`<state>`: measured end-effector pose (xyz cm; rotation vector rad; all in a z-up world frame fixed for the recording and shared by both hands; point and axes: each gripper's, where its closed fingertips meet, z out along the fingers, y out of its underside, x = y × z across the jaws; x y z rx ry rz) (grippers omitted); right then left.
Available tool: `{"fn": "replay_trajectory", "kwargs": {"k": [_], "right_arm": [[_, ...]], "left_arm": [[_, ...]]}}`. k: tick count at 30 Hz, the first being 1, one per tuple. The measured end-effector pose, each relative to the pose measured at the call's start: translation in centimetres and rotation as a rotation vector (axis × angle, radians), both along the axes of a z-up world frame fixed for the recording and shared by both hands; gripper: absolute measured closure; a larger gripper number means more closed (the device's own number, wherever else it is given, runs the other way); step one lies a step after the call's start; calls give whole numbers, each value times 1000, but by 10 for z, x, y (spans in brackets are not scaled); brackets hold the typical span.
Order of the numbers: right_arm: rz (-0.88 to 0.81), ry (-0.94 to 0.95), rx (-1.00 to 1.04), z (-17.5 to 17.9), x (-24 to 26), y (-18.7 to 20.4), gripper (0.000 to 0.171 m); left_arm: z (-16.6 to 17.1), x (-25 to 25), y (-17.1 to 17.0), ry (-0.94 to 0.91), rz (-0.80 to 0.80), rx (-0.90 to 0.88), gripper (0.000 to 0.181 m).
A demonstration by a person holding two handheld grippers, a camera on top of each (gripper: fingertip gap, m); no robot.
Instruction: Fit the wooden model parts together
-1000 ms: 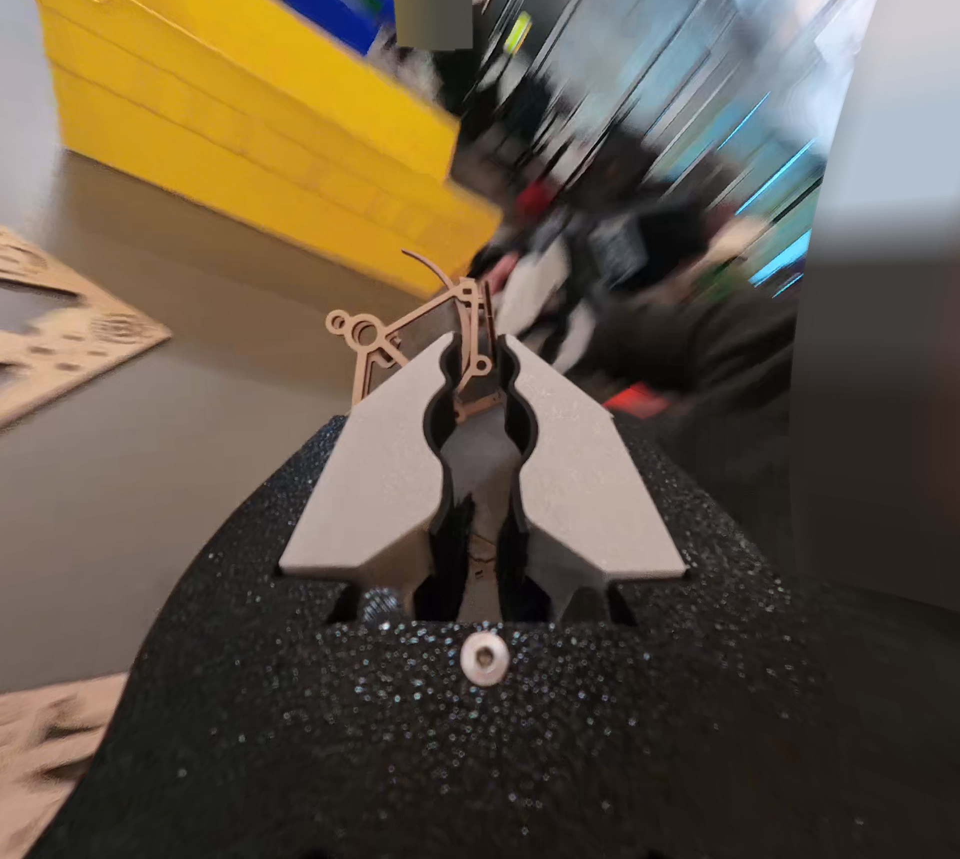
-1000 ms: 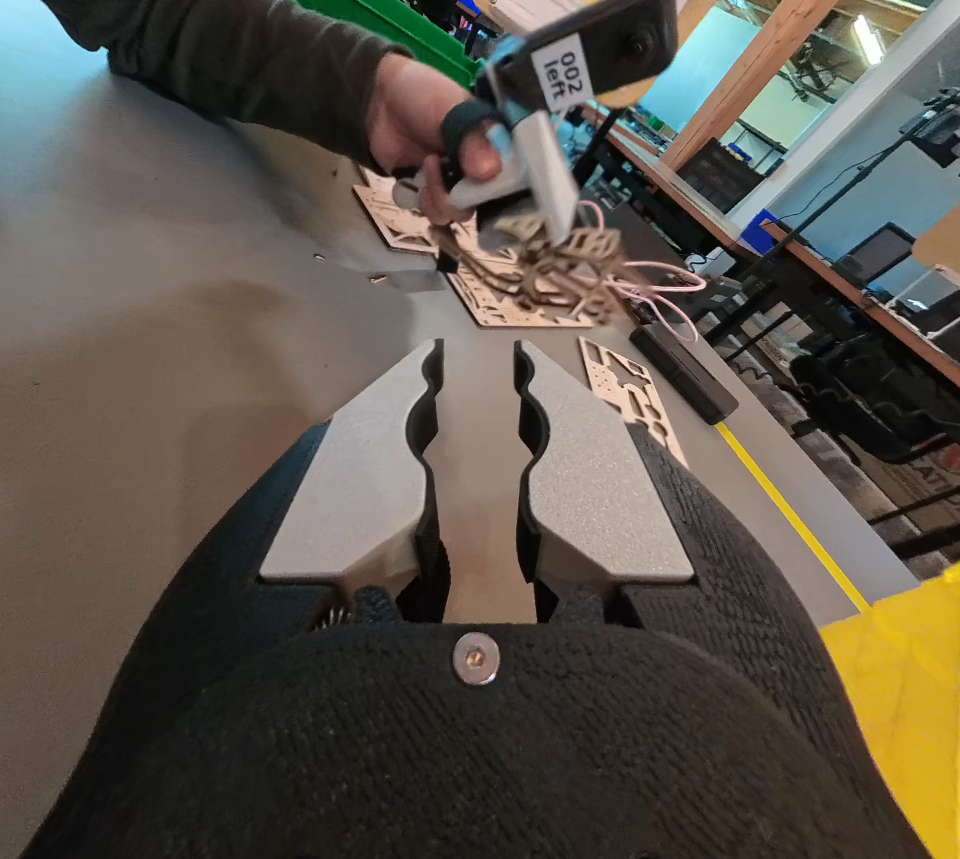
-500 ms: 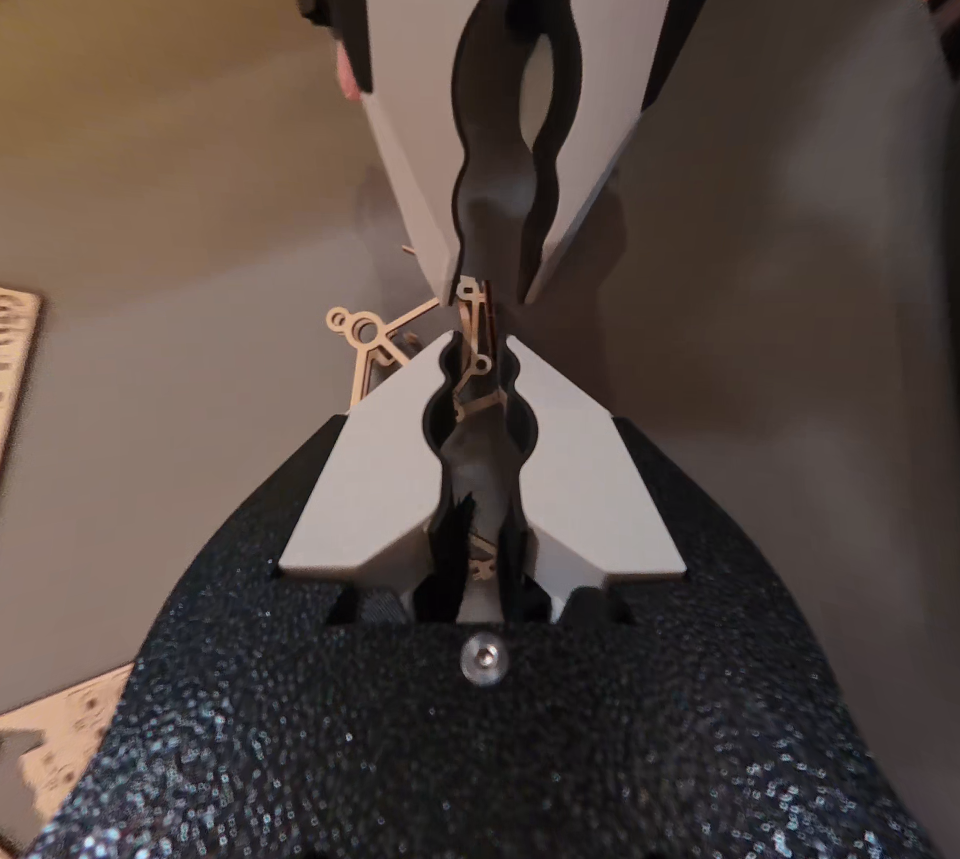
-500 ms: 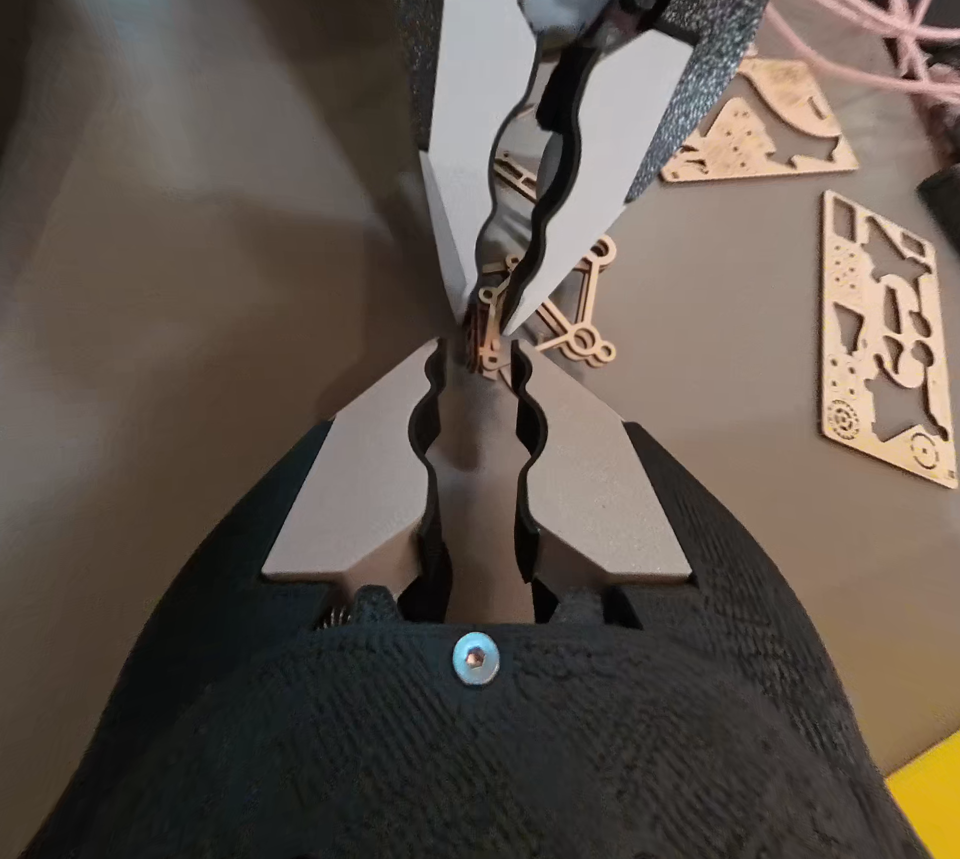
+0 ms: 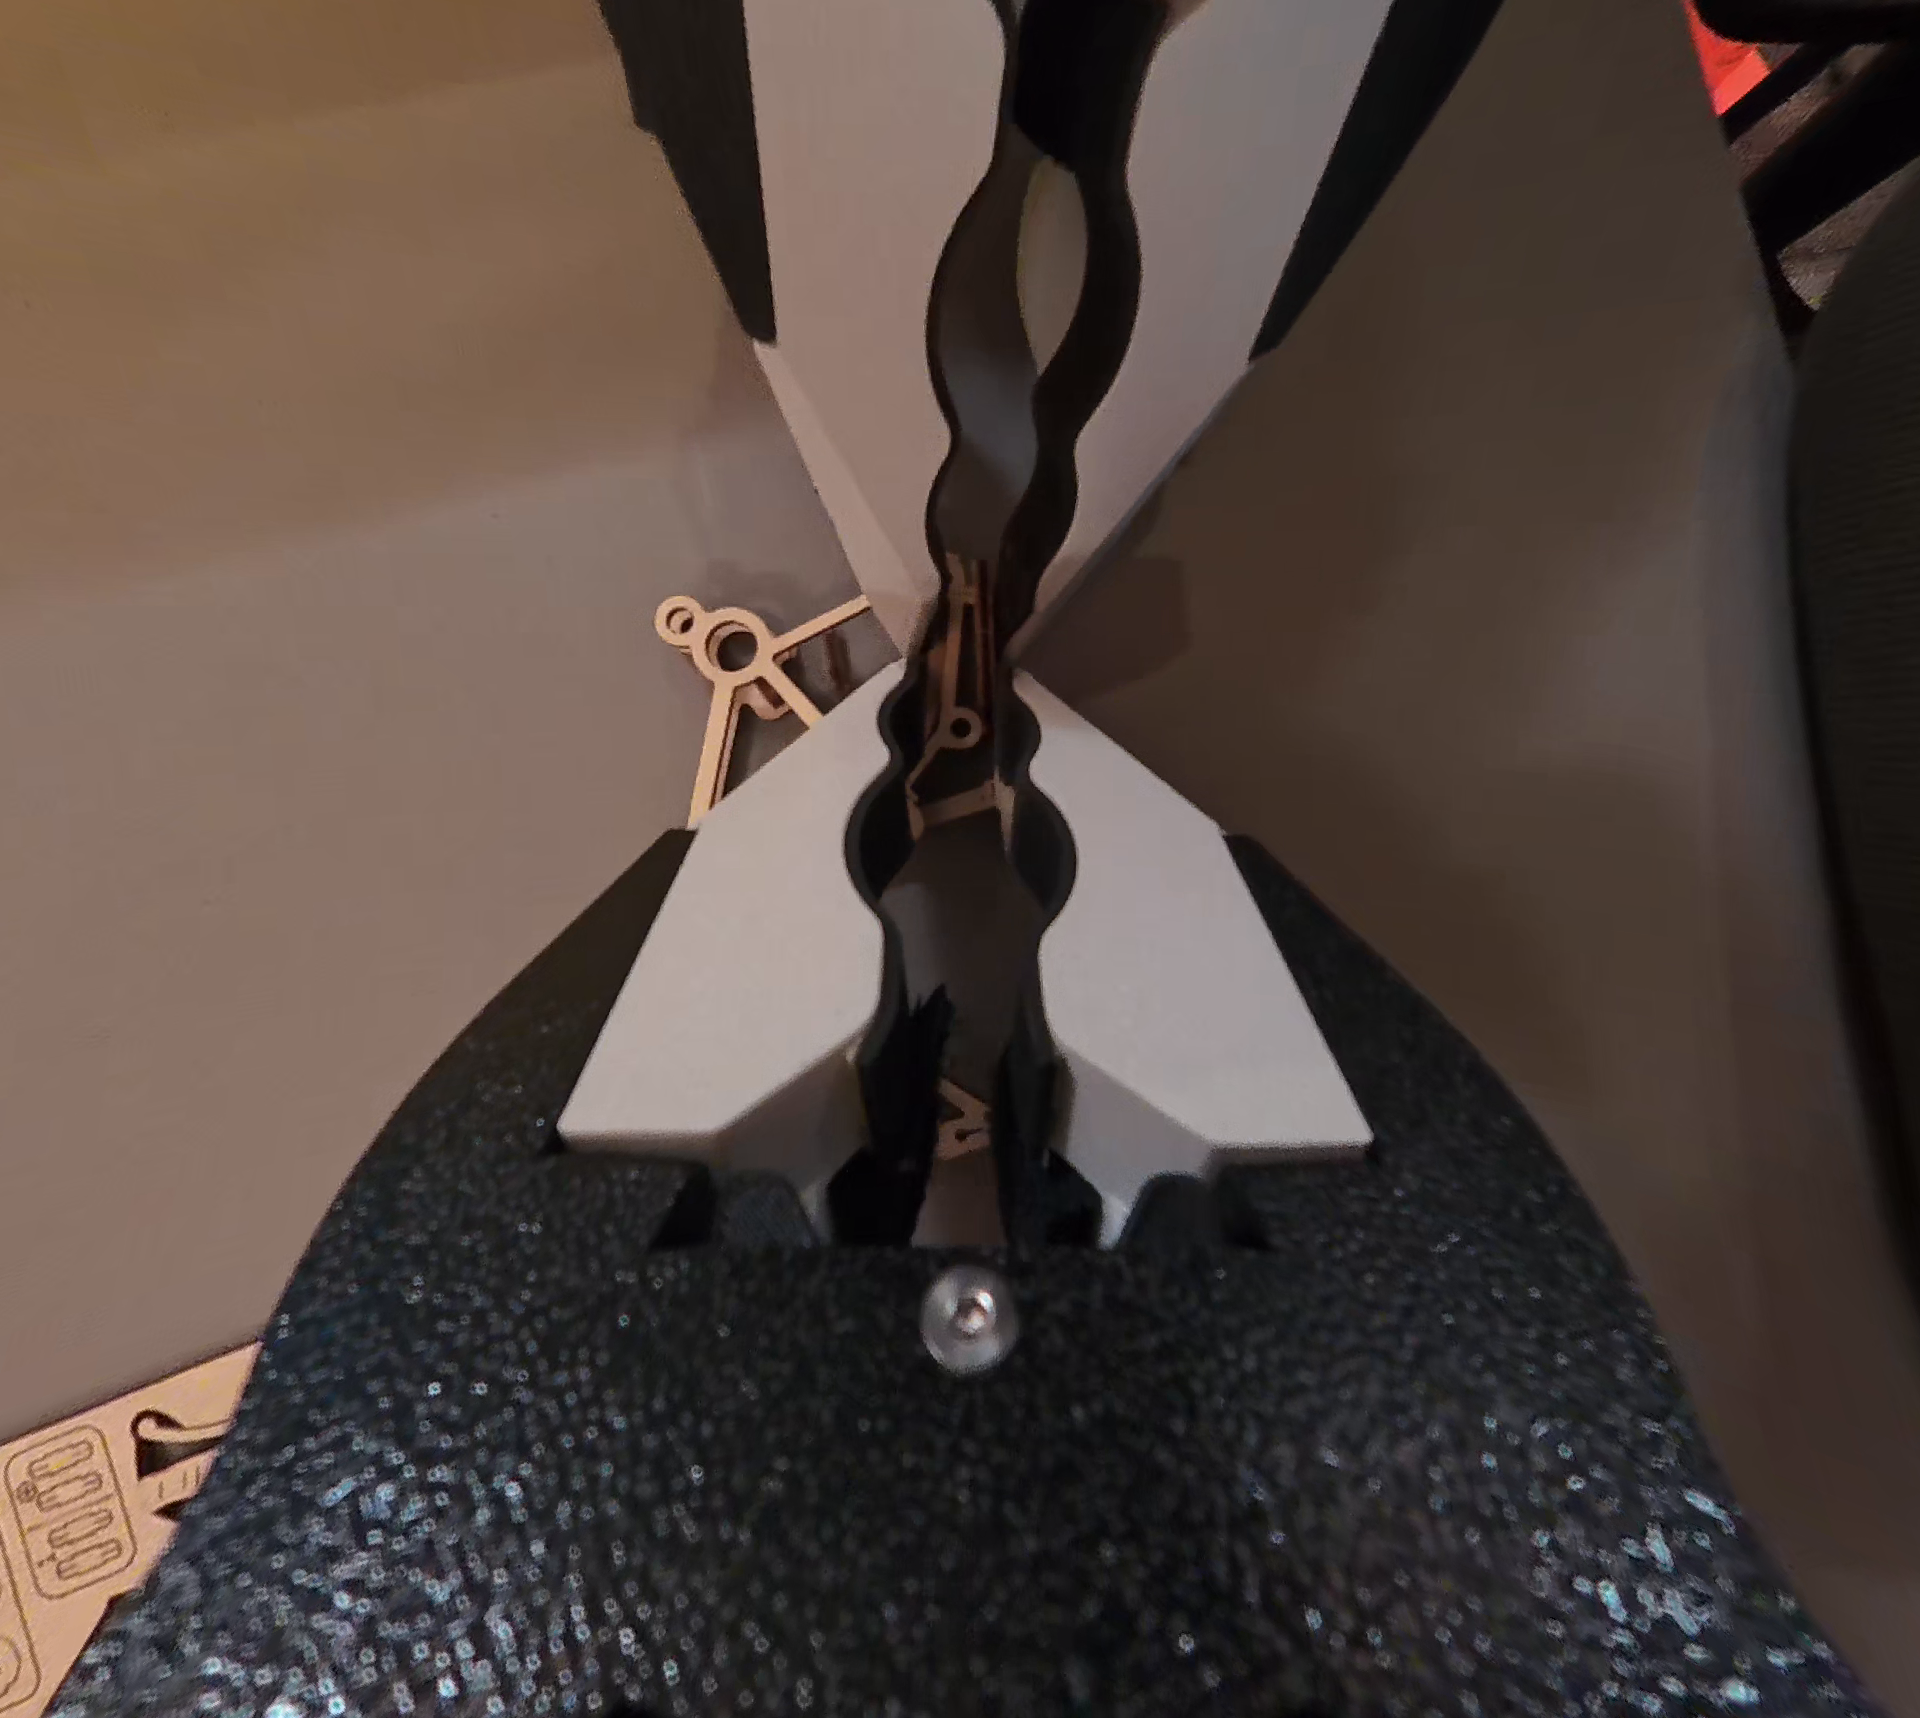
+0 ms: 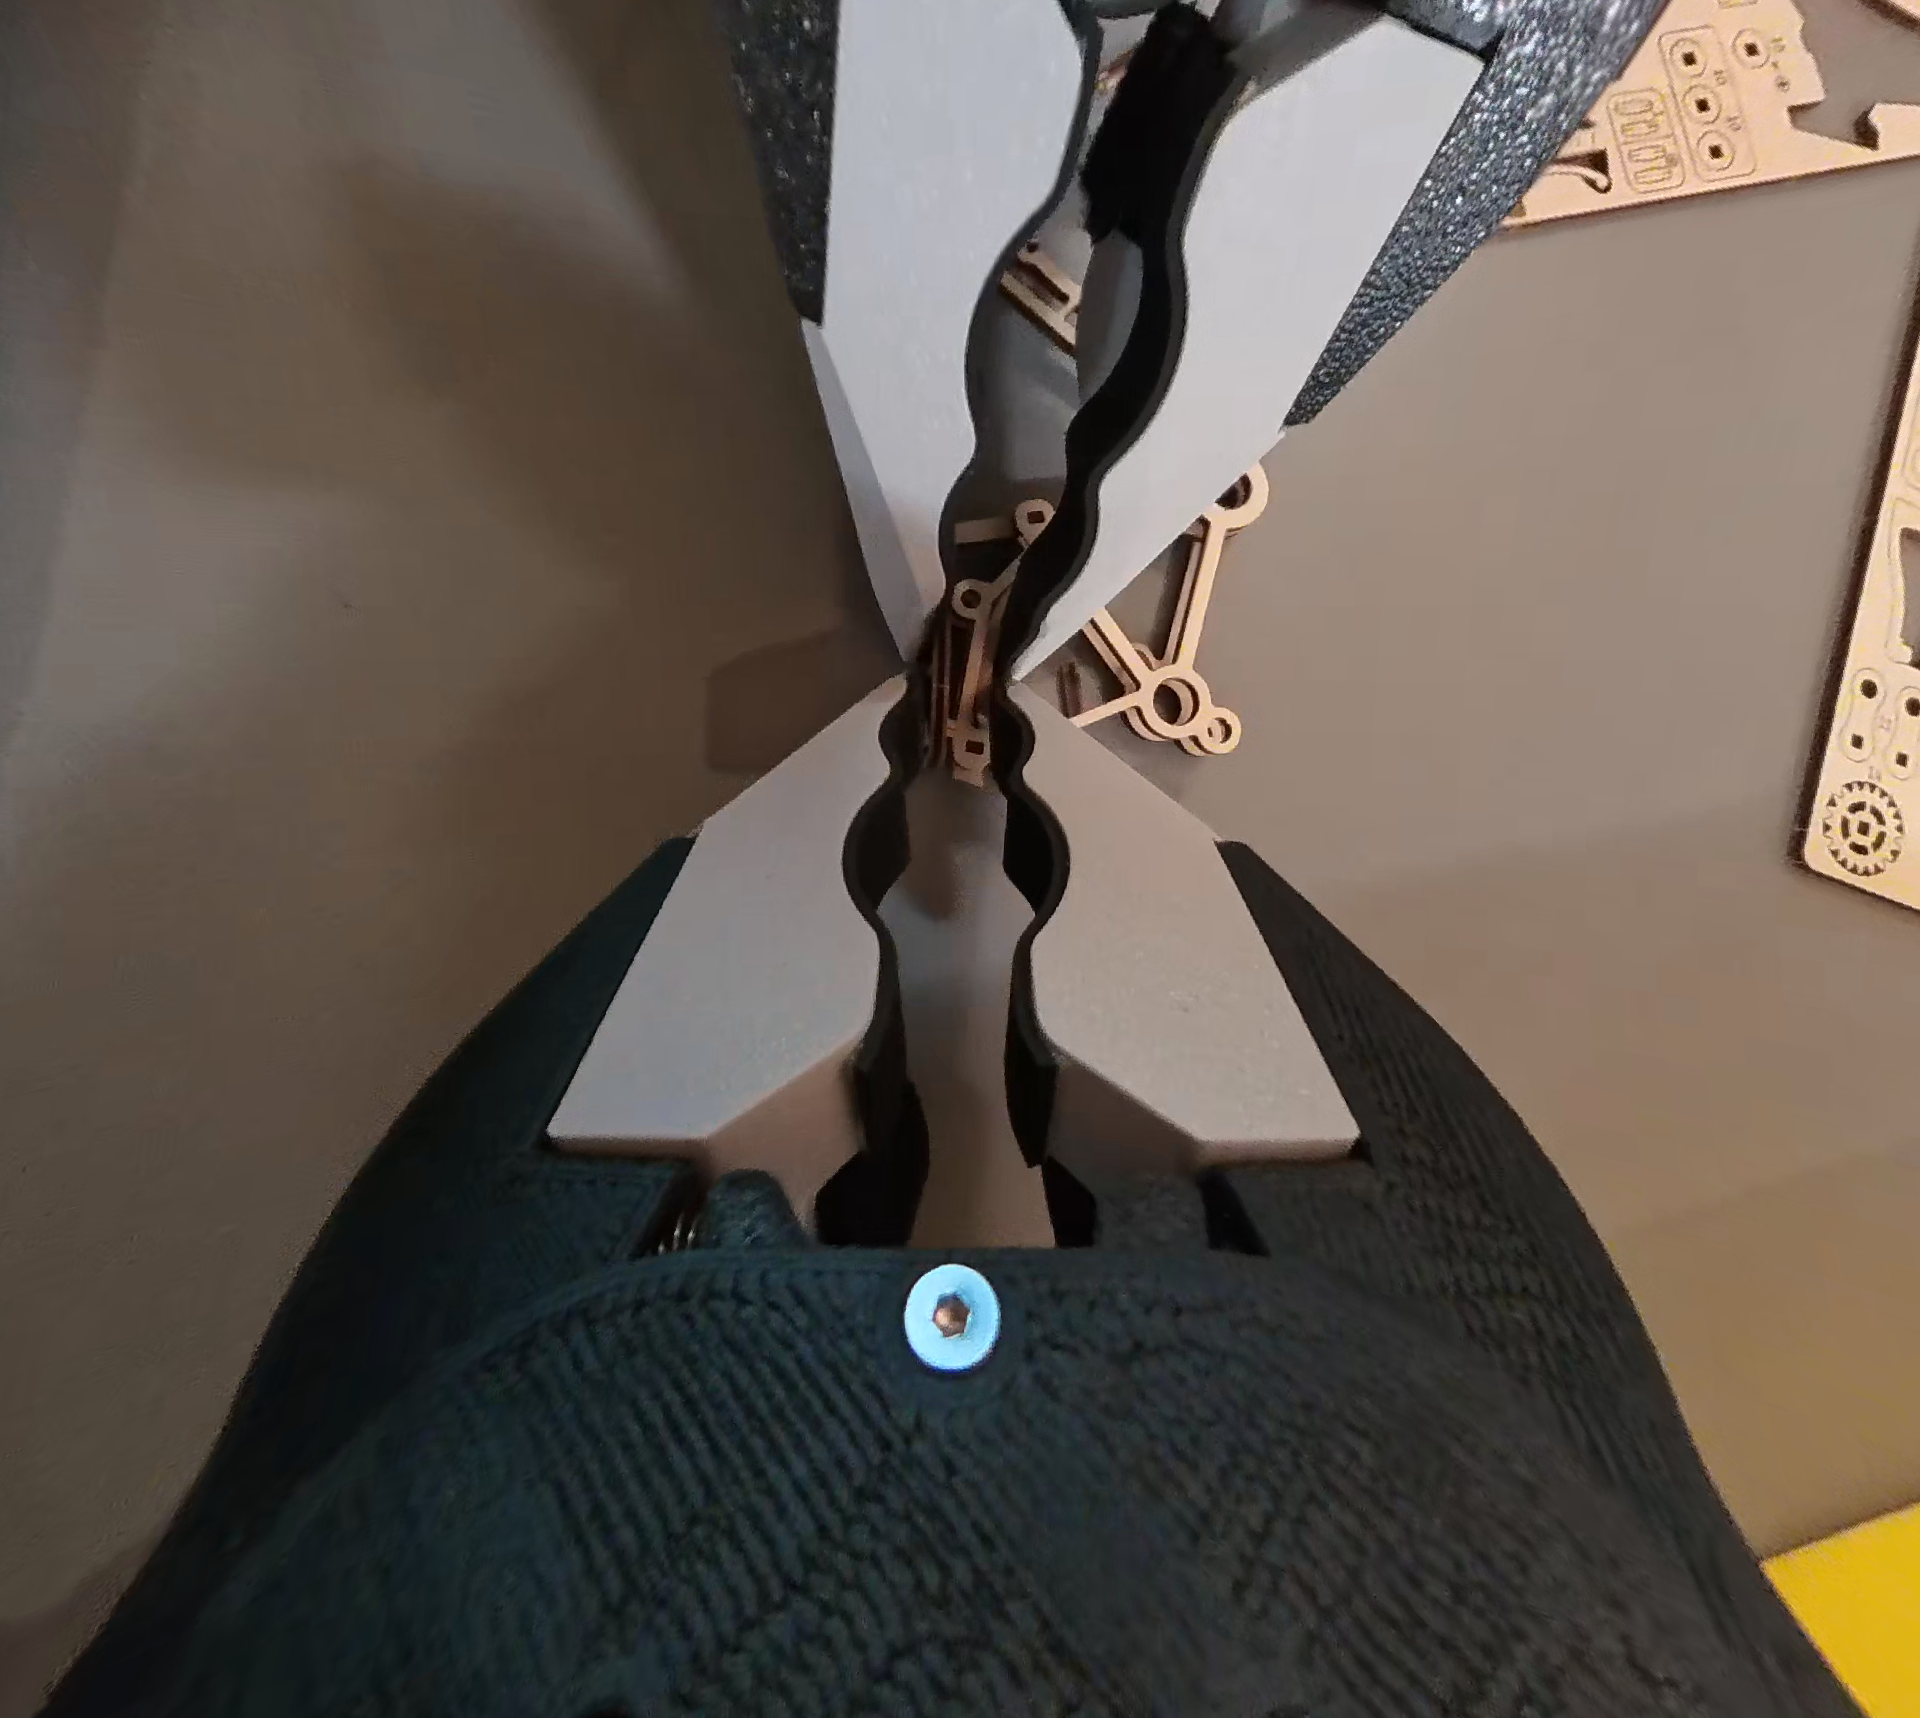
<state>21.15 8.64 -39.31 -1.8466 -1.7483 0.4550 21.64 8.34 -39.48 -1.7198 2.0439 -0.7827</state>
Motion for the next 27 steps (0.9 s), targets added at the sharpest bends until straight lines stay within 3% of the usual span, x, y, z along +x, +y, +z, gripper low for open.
{"fn": "replay_trajectory", "kwargs": {"k": [14, 27], "right_arm": [[-33, 98, -48, 8, 0, -1, 155], [-20, 44, 24, 5, 2, -1, 165]], "left_arm": [[0, 1, 0, -3, 7, 11, 170], [0, 1, 1, -6, 11, -1, 170]]}}
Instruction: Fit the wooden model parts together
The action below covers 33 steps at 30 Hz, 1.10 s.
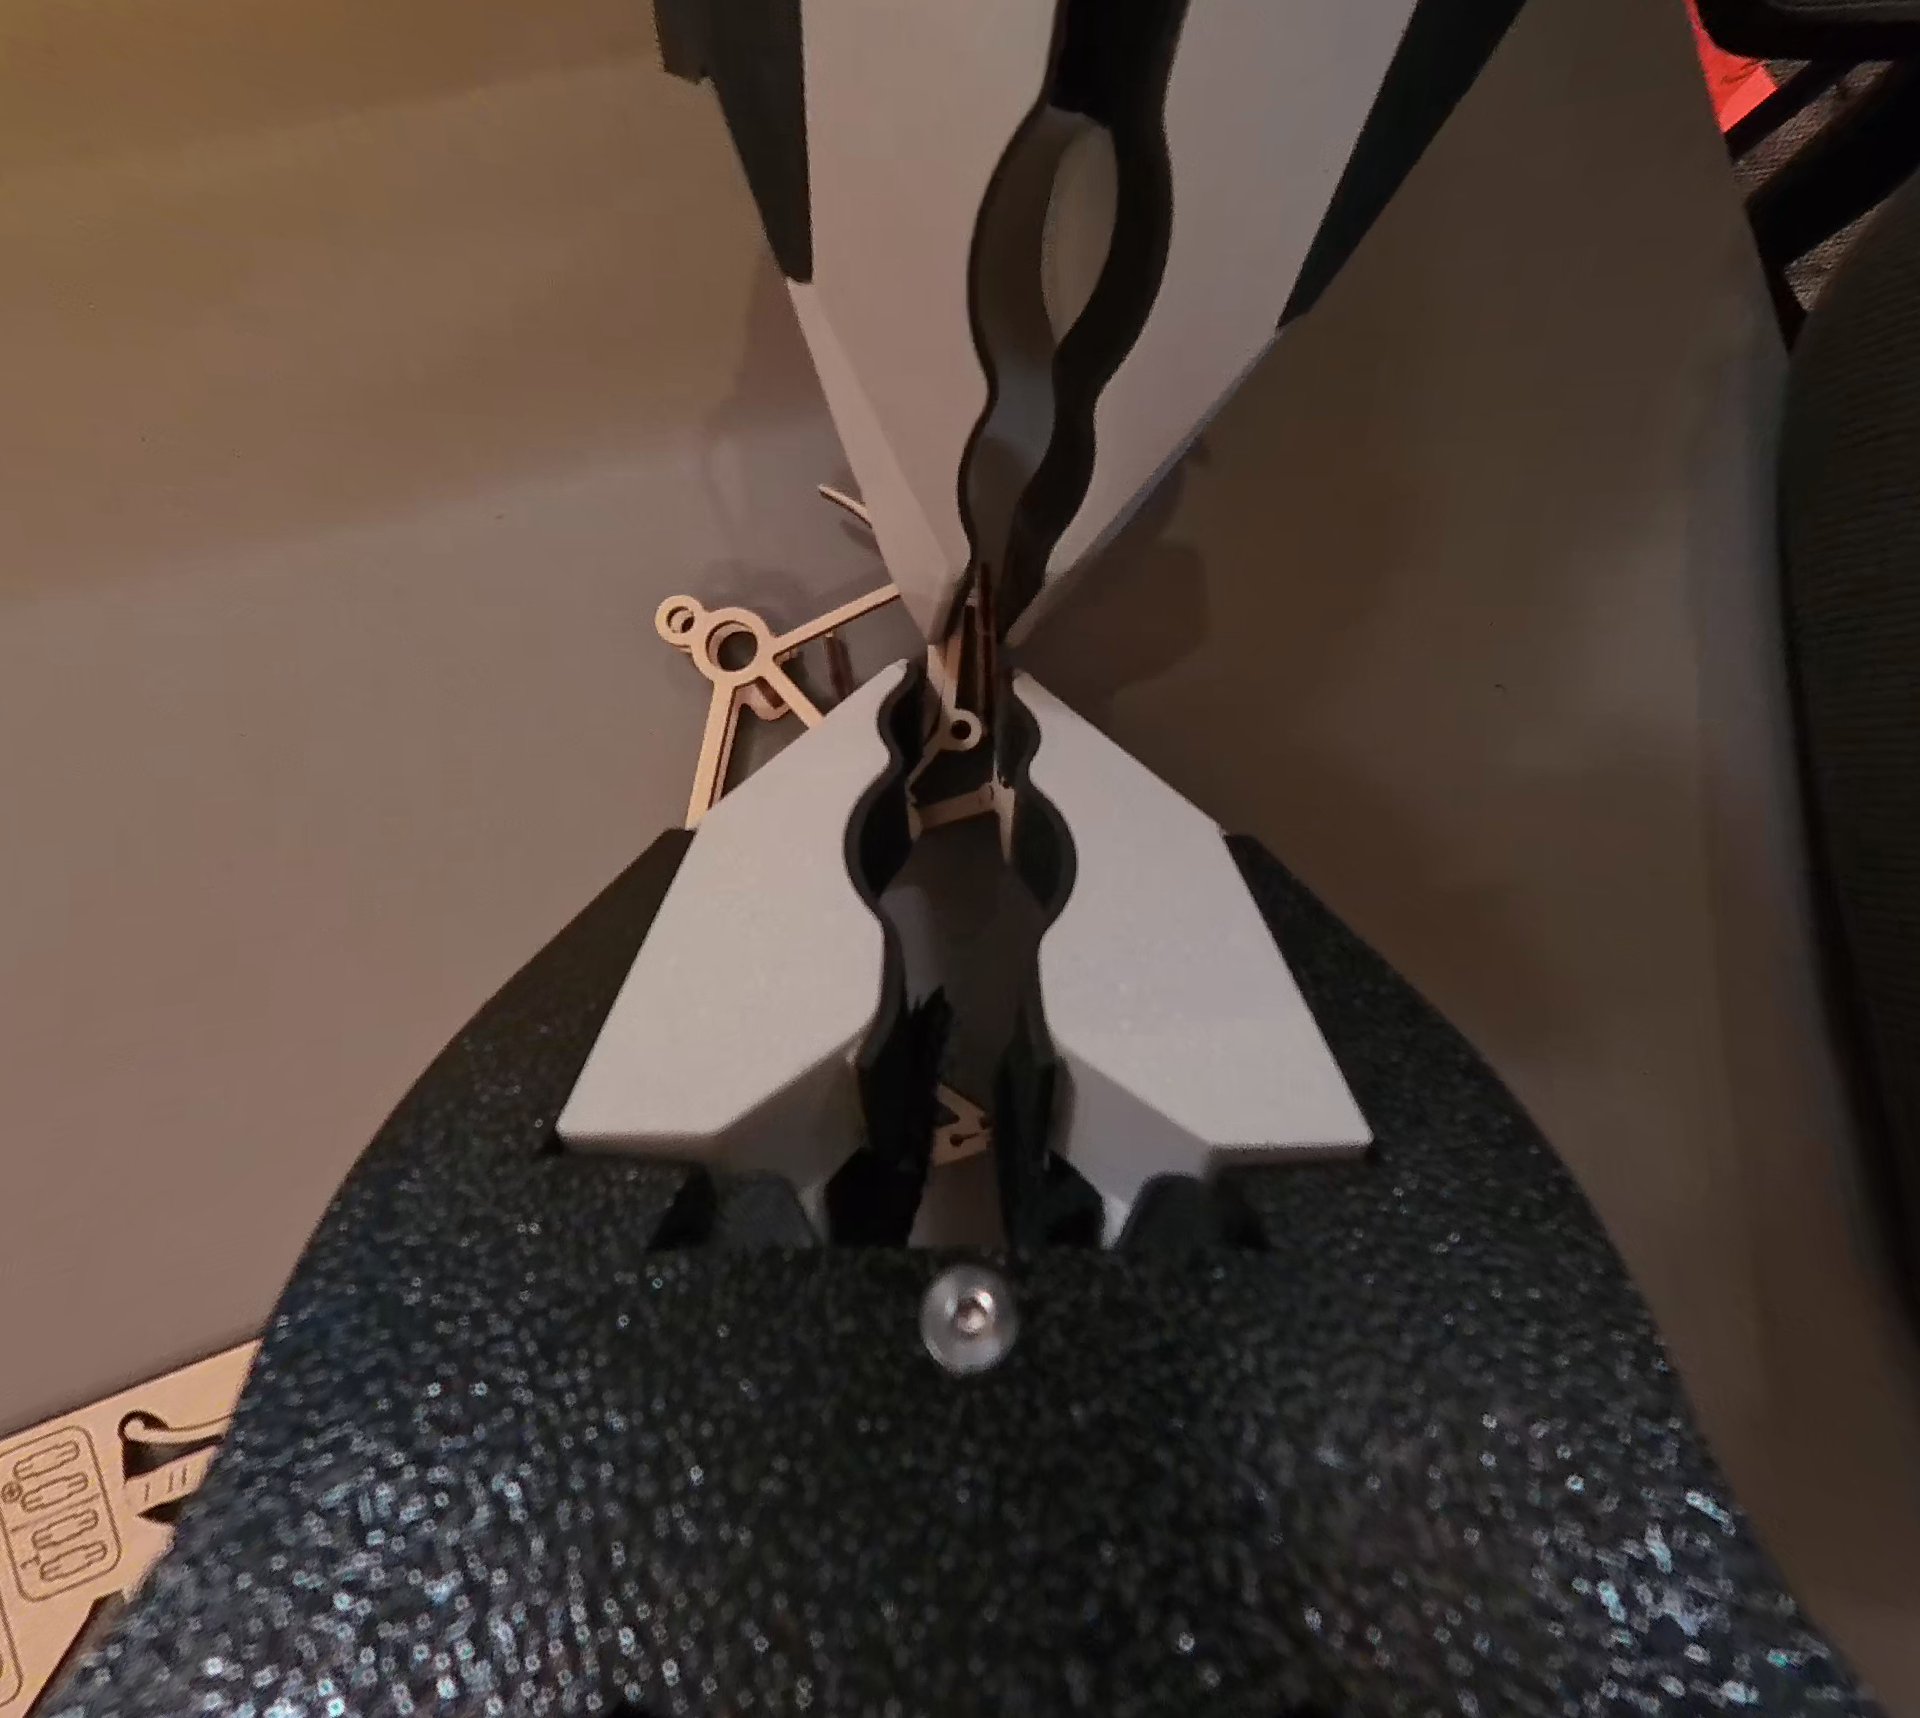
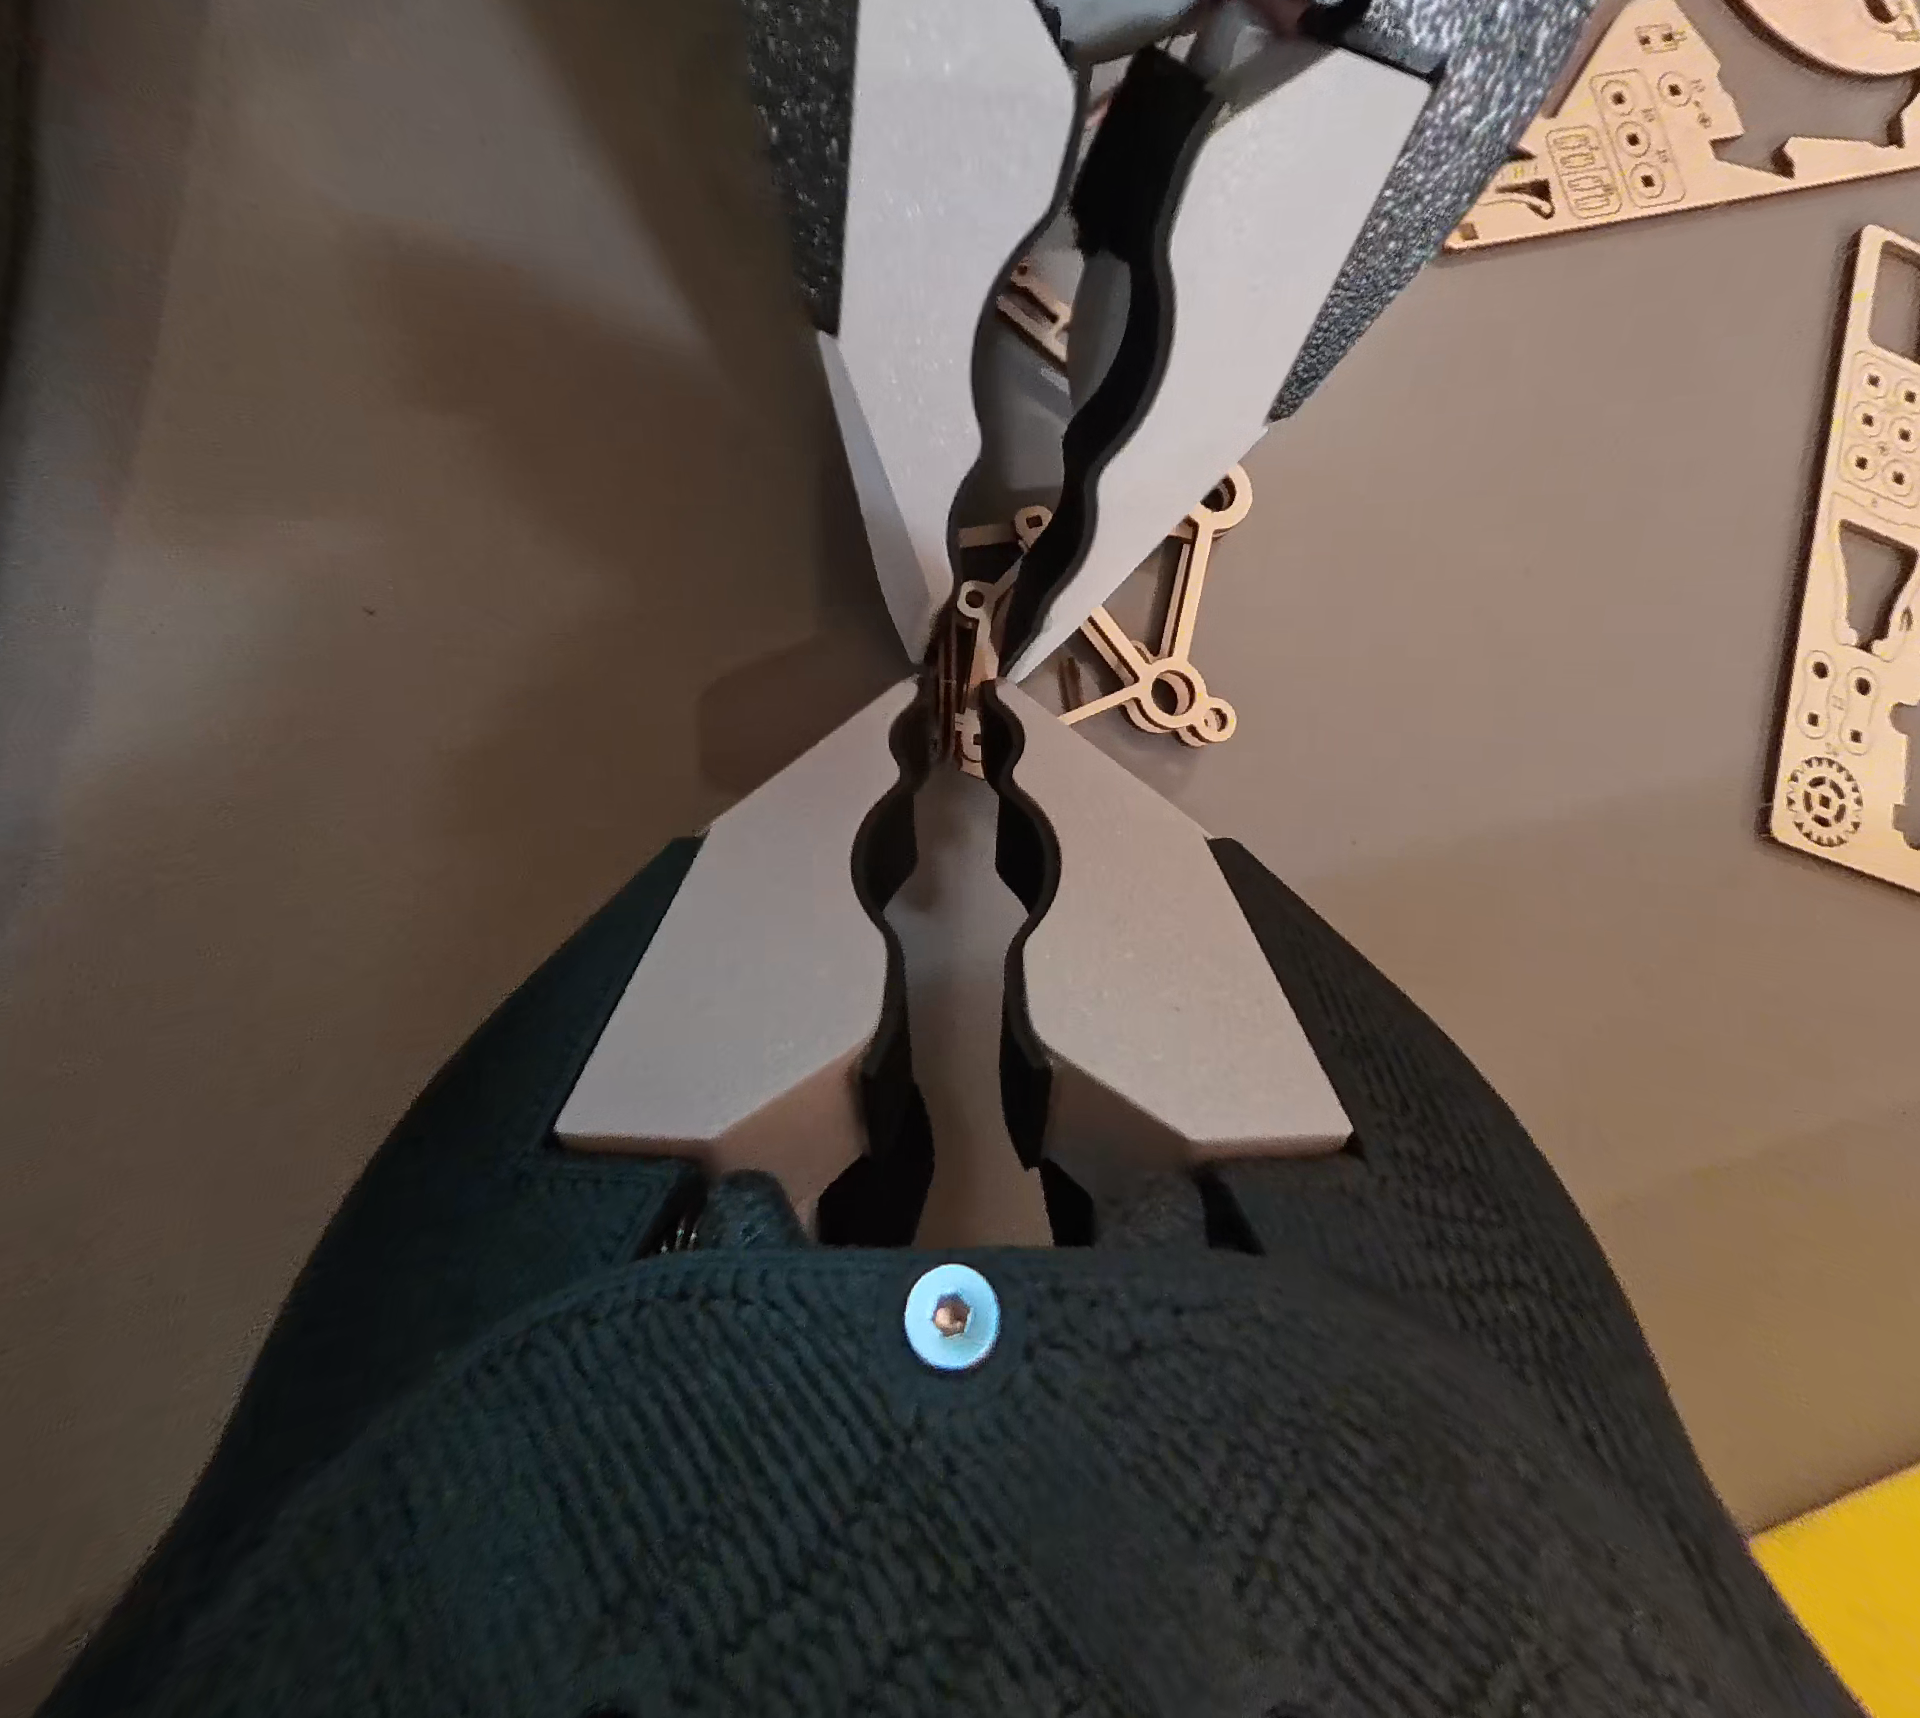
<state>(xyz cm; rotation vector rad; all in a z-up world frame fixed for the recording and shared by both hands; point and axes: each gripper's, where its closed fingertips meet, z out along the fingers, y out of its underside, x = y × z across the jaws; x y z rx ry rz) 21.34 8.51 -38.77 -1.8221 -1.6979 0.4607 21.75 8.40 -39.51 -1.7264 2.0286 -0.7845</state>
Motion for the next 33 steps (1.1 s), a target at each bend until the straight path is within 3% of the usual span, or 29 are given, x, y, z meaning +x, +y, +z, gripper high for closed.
{"fn": "replay_trajectory", "kwargs": {"k": [22, 25, 33], "right_arm": [[-9, 65, -12, 0, 0, 0, 165], [-1, 67, 0, 0, 0, 0, 165], [7, 86, -11, 1, 0, -1, 165]], "left_arm": [[1, 1, 0, -23, 10, -30, 171], [4, 0, -5, -32, -14, -23, 159], [8, 0, -2, -68, -13, 70, 173]]}}
